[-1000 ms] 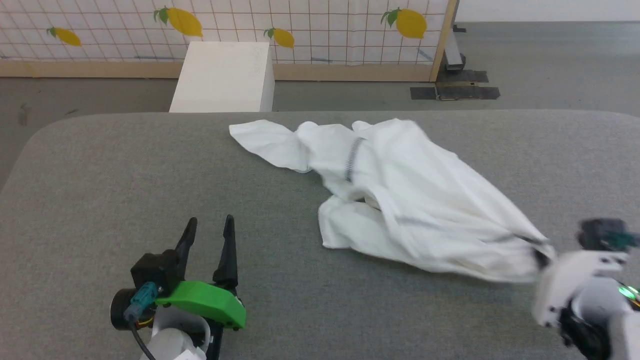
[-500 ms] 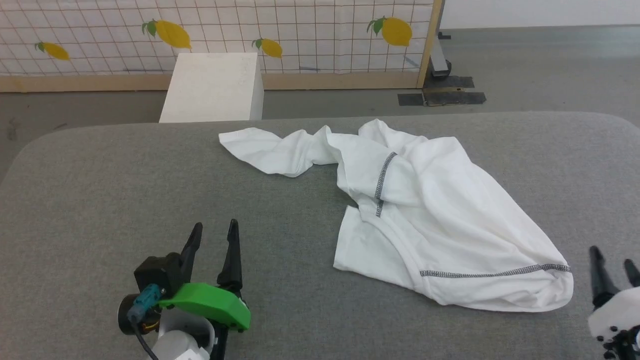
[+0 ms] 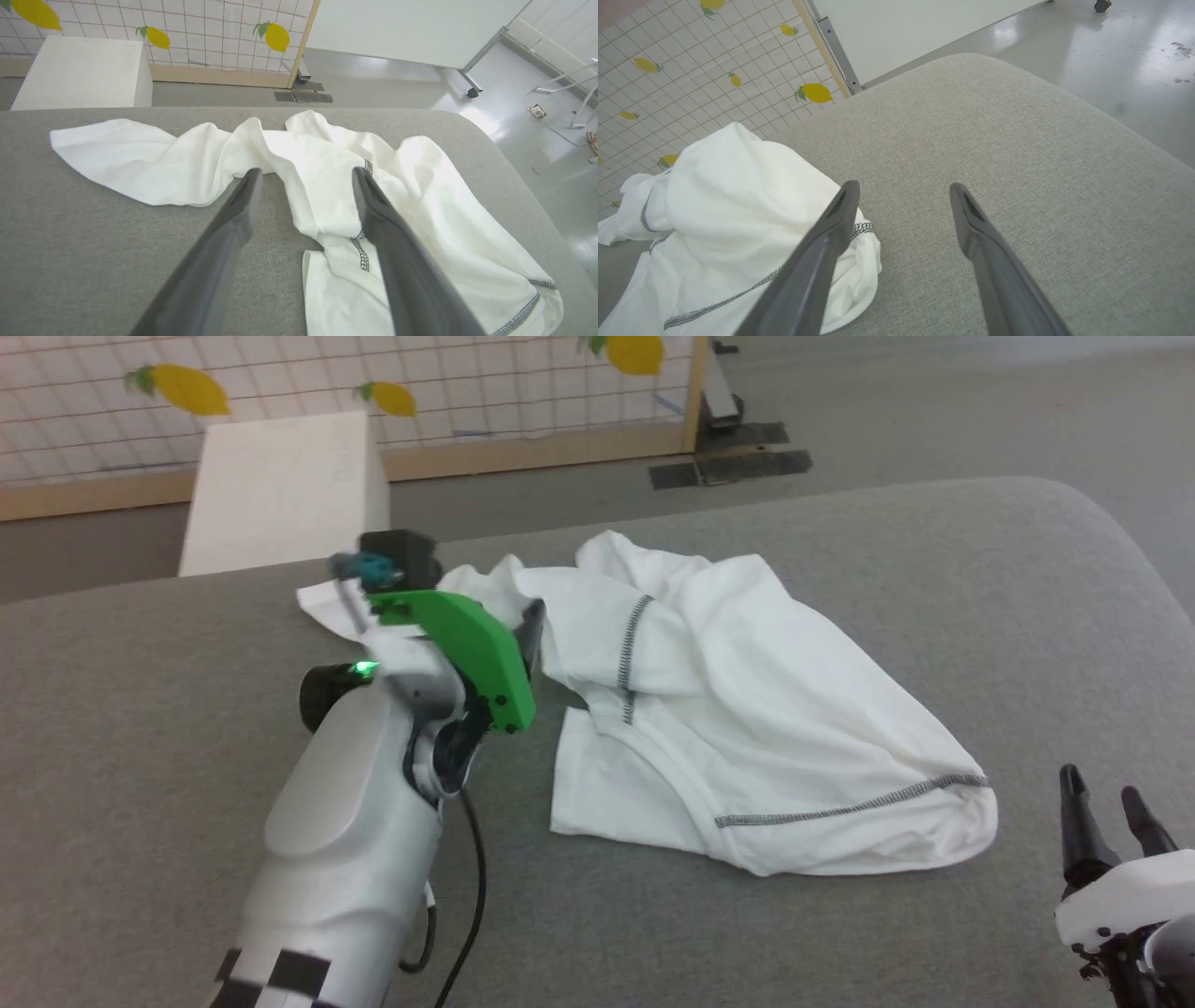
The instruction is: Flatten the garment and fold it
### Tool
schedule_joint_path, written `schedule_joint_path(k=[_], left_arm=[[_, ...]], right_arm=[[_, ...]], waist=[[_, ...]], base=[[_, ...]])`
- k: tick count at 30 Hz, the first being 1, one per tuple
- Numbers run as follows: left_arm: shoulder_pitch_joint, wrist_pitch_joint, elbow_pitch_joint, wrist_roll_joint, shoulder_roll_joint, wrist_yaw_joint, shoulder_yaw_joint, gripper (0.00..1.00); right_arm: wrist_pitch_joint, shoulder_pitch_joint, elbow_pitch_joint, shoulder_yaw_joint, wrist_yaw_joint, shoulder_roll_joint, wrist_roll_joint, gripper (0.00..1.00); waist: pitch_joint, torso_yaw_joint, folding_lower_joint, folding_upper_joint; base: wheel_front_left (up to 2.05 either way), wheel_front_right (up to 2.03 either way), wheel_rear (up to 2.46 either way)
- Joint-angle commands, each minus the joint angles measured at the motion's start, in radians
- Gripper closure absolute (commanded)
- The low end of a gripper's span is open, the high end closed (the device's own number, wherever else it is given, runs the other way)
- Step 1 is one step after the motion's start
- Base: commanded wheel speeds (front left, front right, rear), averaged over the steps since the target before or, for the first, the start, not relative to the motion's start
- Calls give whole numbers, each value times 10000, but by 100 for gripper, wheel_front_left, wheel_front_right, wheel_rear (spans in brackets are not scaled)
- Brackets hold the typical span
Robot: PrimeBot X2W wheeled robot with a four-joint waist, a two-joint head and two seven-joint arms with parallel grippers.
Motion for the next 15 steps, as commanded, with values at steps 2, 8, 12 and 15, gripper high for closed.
schedule_joint_path(k=[2,8,12,15], left_arm=[[-595,1120,760,-82,-8,112,-217,0],[-1499,1992,1900,136,207,413,-465,0],[-1749,1910,2324,97,378,386,-383,0],[-1873,1721,2566,73,458,348,-336,19]], right_arm=[[-155,-202,173,112,-15,2,131,0],[-458,-336,599,327,-15,2,331,0],[-623,-483,758,425,-15,2,380,0],[-725,-631,864,504,-15,2,372,0]], waist=[[747,-962,0,0],[1297,-1486,0,0],[1556,-1587,0,0],[1666,-1574,0,0]], base=[[0,0,0],[0,0,0],[0,0,0],[0,0,0]])
